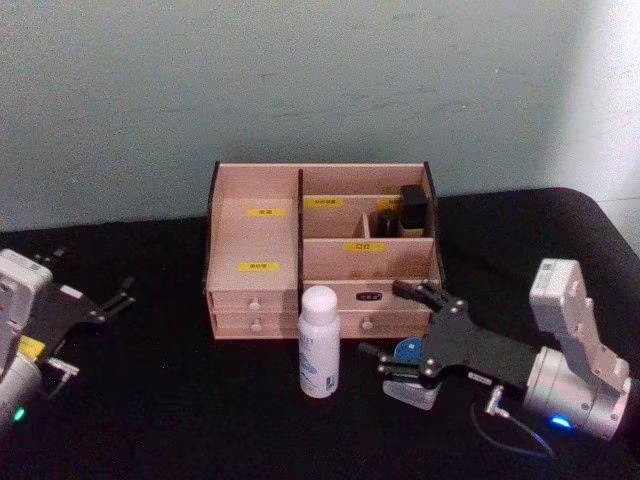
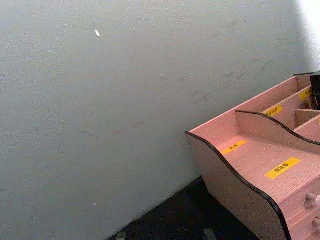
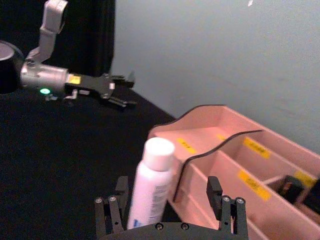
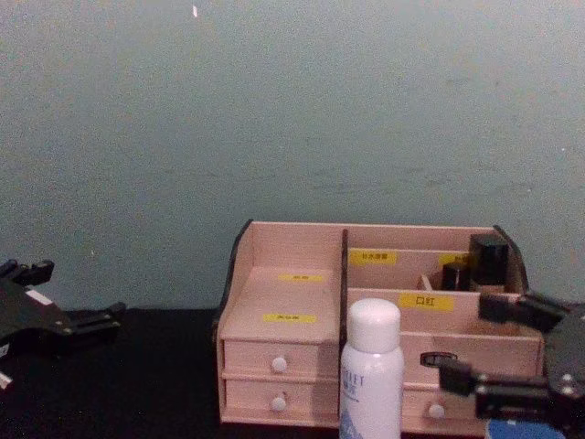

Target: Pick up the facial cleanser and watermelon frost from the table and place them into the tiered storage box.

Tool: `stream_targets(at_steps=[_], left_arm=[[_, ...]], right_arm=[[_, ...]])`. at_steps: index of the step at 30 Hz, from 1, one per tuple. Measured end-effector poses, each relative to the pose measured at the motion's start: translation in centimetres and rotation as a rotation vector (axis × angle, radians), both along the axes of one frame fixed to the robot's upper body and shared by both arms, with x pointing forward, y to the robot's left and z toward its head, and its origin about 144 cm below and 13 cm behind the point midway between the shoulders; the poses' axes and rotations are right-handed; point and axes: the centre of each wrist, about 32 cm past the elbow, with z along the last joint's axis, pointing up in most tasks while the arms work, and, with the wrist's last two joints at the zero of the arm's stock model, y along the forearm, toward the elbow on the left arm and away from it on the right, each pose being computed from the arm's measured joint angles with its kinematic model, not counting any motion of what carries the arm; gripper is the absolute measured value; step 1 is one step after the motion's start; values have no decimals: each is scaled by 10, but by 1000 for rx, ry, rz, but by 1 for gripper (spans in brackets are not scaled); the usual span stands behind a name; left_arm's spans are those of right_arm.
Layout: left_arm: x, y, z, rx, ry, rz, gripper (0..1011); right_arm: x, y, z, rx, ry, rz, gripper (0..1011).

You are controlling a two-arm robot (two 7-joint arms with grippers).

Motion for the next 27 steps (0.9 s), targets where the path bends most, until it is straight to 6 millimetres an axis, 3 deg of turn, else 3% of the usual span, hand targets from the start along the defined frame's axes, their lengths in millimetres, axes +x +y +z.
stream_targets(at_steps=[27], left_arm=[[0,0,0,0,0,0,1001]], right_arm=[[37,31,-23,20,133,95,1002]])
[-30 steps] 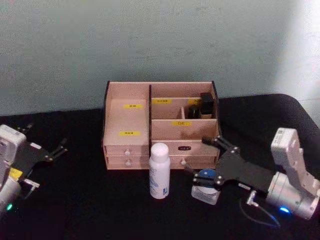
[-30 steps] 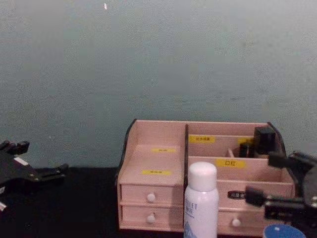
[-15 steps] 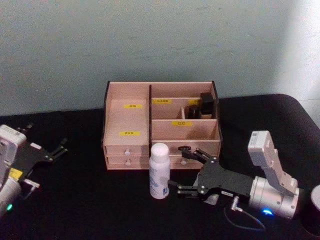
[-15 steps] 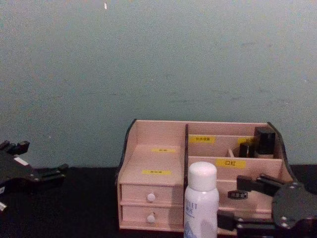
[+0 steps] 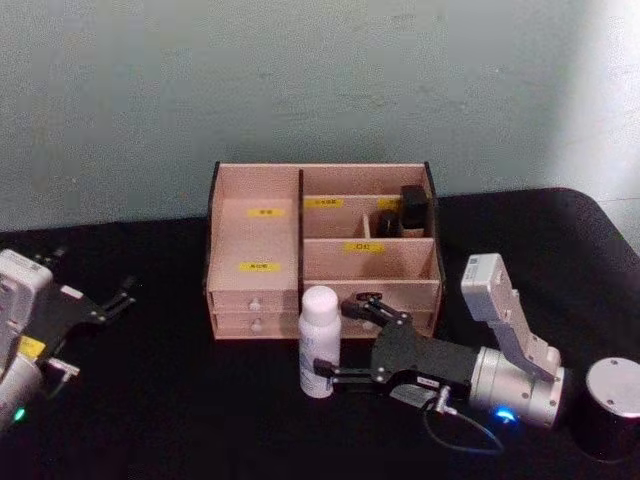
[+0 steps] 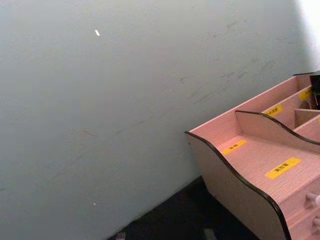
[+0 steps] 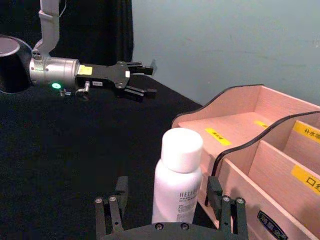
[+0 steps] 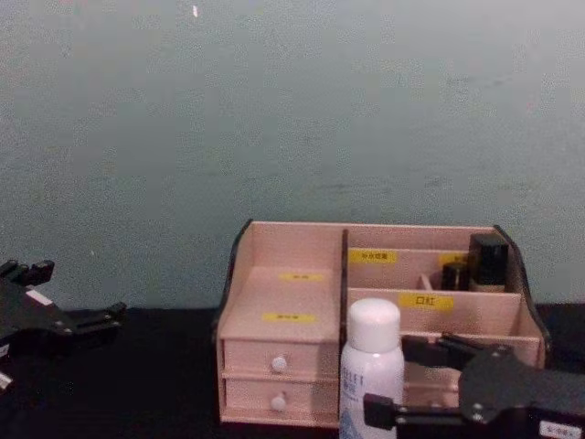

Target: Pick up the facial cleanser and watermelon frost from the table and place them into the tiered storage box.

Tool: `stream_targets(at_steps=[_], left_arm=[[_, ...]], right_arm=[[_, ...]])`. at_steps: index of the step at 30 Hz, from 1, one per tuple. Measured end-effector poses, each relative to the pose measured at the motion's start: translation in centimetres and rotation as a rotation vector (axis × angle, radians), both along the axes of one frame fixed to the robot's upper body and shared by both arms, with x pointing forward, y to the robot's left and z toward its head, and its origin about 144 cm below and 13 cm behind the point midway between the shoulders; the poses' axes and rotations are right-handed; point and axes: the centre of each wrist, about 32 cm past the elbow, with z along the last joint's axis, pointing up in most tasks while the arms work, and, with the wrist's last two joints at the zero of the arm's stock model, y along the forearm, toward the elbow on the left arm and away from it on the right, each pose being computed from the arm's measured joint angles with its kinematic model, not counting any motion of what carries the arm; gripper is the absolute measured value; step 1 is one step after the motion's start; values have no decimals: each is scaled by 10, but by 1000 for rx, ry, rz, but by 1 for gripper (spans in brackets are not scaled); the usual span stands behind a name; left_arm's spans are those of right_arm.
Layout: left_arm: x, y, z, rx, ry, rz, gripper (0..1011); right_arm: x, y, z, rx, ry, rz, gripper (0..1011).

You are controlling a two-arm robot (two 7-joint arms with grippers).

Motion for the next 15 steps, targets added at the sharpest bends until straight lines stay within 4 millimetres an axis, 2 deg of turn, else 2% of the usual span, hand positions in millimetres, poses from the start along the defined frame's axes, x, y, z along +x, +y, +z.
stream_targets(at_steps=[15], left_arm=[[0,0,0,0,0,0,1001]], right_arm=[[15,11,-6,4,13,-14,1002]])
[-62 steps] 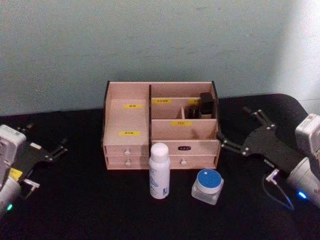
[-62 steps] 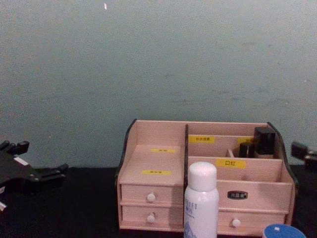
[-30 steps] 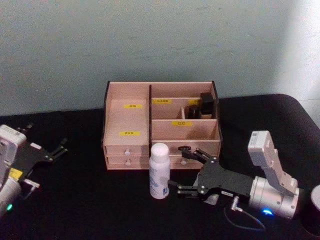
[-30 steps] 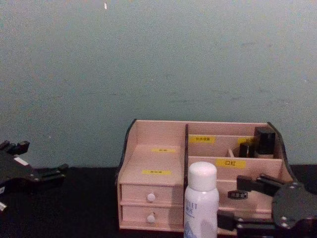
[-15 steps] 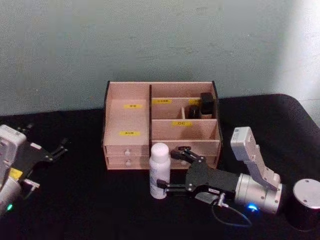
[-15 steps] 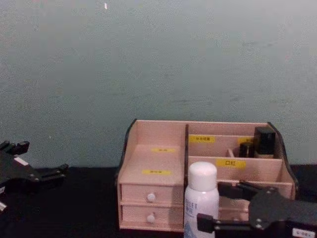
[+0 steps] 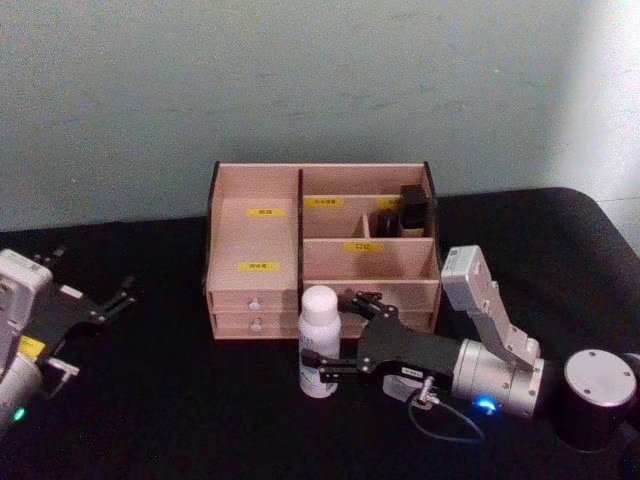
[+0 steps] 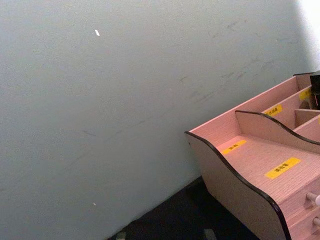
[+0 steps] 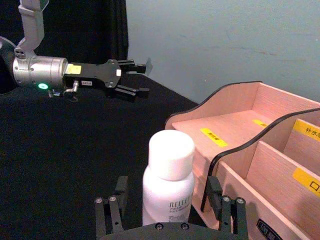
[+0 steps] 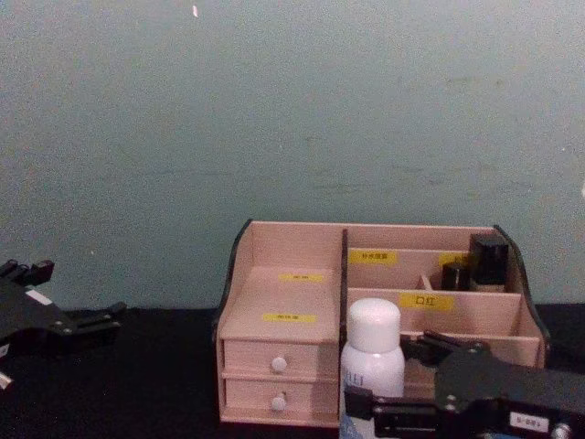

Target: Pick up the facial cleanser and watermelon frost from the table and place them into the tiered storage box.

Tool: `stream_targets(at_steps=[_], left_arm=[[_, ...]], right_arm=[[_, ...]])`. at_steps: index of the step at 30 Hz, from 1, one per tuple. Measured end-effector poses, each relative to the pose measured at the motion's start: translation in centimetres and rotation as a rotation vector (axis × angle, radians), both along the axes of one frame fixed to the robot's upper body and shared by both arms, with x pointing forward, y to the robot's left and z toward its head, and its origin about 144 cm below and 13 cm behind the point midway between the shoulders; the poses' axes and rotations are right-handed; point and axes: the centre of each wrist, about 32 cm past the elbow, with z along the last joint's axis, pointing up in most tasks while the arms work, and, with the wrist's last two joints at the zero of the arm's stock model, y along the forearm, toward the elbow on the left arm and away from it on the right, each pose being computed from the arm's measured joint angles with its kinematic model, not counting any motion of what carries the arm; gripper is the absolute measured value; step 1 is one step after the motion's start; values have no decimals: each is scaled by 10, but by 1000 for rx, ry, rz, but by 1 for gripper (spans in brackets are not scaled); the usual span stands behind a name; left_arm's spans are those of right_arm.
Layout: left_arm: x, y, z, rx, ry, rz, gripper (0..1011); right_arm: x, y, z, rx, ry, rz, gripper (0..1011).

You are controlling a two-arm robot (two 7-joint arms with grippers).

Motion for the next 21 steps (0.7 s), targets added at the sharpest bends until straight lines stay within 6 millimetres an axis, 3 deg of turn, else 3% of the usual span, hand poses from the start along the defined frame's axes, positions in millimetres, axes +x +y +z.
stream_targets(at_steps=[21], left_arm=[[0,0,0,0,0,0,1001]], right_arm=[[10,7,1,-3,33,2,1002]])
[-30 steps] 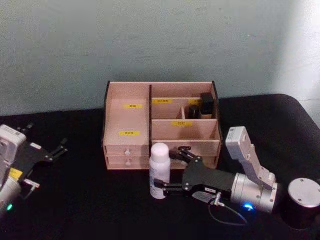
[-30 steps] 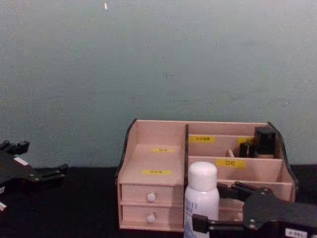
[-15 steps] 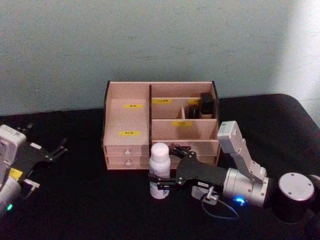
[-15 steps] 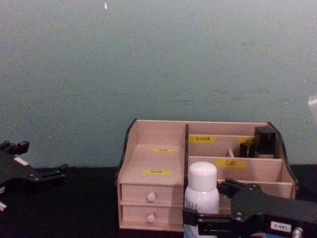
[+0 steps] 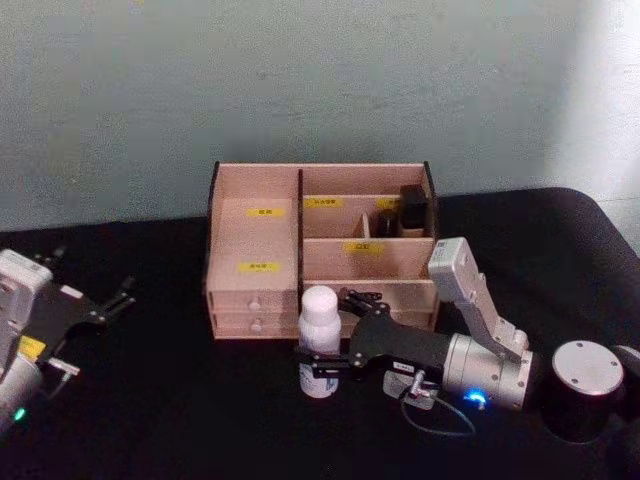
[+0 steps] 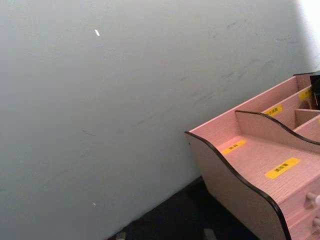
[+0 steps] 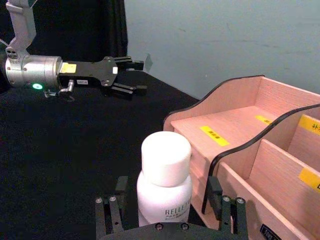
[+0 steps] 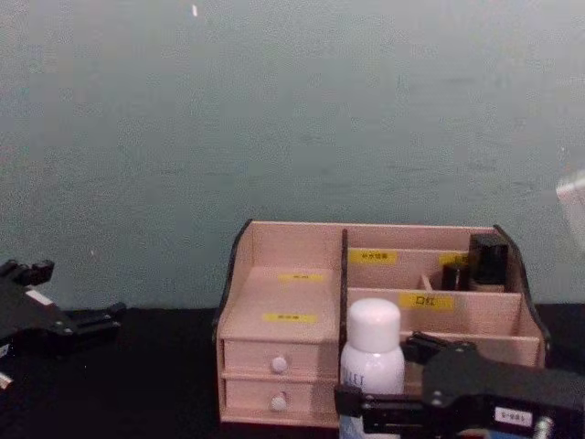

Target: Pick up the facial cleanser and watermelon frost from the table and place them into the tiered storage box.

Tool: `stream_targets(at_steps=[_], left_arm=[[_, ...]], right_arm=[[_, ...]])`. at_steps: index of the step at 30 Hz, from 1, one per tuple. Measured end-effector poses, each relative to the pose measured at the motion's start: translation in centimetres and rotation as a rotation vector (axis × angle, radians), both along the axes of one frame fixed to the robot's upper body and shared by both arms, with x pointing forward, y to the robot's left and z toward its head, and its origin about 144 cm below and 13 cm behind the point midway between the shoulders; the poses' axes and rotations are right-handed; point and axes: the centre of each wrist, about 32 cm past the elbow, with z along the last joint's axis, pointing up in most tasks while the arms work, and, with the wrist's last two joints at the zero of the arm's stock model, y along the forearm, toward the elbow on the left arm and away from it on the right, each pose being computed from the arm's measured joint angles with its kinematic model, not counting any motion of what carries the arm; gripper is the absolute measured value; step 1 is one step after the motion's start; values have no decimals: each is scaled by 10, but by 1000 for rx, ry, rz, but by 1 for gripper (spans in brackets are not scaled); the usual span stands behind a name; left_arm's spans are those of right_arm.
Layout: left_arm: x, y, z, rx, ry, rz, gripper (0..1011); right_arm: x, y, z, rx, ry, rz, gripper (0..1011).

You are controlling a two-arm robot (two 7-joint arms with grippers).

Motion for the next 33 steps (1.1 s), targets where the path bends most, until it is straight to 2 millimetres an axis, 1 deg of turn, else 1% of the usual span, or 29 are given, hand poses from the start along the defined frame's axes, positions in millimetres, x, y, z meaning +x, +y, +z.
stream_targets(at_steps=[15,18,19,21,24,27,29,30,32,33], left_arm=[[0,0,0,0,0,0,1001],[0,0,0,0,0,0,1001],[0,0,0,0,0,0,1001],[0,0,0,0,0,0,1001],[0,0,0,0,0,0,1001],[0,0,0,0,0,0,1001],[0,0,0,0,0,0,1001],[0,0,0,0,0,0,1001],[0,0,0,0,0,0,1001],[0,0,0,0,0,0,1001]], right_arm=[[0,0,0,1,-3,-1,1003],[0,0,0,1,-4,-1,952],[0,0,0,1,-4,-1,952],[0,0,0,1,-4,-1,883],[0,0,0,1,-4,-1,816],[0,0,0,2,-5,-1,706],[0,0,0,2,-5,-1,664],[0,0,0,2,-5,-1,626],[0,0,0,2,-5,-1,591],[0,0,0,2,-5,-1,590]])
